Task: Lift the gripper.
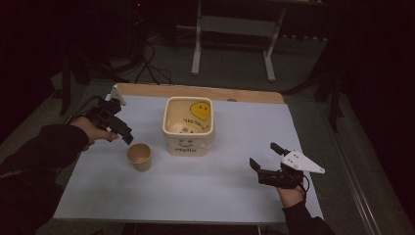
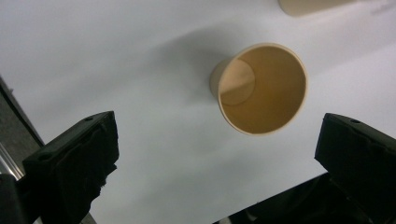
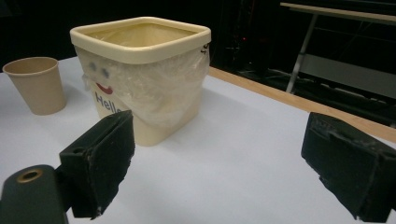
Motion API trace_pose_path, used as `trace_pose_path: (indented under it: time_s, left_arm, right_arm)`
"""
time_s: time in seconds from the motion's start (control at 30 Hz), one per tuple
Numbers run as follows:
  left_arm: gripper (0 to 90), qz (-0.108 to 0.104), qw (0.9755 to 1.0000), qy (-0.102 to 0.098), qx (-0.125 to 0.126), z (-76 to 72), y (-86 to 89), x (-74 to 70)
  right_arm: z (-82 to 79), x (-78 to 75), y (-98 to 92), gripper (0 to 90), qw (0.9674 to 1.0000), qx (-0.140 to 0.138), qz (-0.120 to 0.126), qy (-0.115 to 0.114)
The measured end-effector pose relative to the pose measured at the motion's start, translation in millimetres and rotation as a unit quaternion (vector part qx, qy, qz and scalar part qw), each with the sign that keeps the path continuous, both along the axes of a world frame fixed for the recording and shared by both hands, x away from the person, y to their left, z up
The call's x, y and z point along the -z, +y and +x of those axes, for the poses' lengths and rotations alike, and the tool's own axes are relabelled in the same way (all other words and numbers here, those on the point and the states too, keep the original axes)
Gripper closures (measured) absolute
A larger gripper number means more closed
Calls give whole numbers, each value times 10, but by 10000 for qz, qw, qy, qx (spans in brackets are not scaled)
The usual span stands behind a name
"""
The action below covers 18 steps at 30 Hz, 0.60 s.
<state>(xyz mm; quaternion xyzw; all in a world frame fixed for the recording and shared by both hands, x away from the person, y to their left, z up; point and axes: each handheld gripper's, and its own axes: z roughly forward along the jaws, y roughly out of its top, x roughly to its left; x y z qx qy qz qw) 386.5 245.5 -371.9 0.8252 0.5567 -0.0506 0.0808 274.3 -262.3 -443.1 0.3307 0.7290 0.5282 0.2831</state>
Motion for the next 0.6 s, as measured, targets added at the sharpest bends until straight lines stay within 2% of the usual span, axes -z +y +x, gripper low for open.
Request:
trace_pose_path:
  time_s: [0.07,0.1,0.13,0.17,0.27,0.33,0.37,0.4,0.47,0.5,0.53,0.6]
  left_arm:
    - [7,66,9998,-30,194,-6,-34,8]
    - [7,-4,9995,-16,330,-6,-46,5]
    - [7,28,9991,-22,412,-9,-59,1]
    - [7,35,9980,-108,626,-18,-83,-18]
    - [7,-48,9958,-125,904,-23,-115,-71]
    - [7,-15,9937,-259,1087,-17,-132,-118]
    - [7,-49,9919,-265,1240,-22,-150,-143]
    - [7,31,9897,-340,1394,-29,-173,-160]
    - [7,-49,9860,-361,1629,-43,-205,-184]
    - [7,-49,9860,-361,1629,-43,-205,-184]
    - [7,17,9838,-436,1740,-49,-224,-195]
    - [7,-49,9804,-473,1911,-52,-242,-211]
  right_arm:
    - [0,2,7,95,10000,-26,-6,17]
    - [0,5,8,95,10000,-28,-17,12]
    - [1,7,11,95,10000,-41,-32,19]
    - [2,7,15,95,10000,-49,-42,26]
    - [0,7,22,95,10000,-79,-46,37]
    - [1,8,24,95,9999,-100,-50,42]
    - [-1,9,25,95,9999,-105,-52,42]
    - [-2,8,27,95,9999,-125,-58,45]
    - [-5,8,31,95,9999,-139,-68,43]
    - [-5,8,31,95,9999,-139,-68,43]
    - [-5,8,32,95,9998,-161,-64,52]
    - [-10,7,41,95,9998,-190,-87,54]
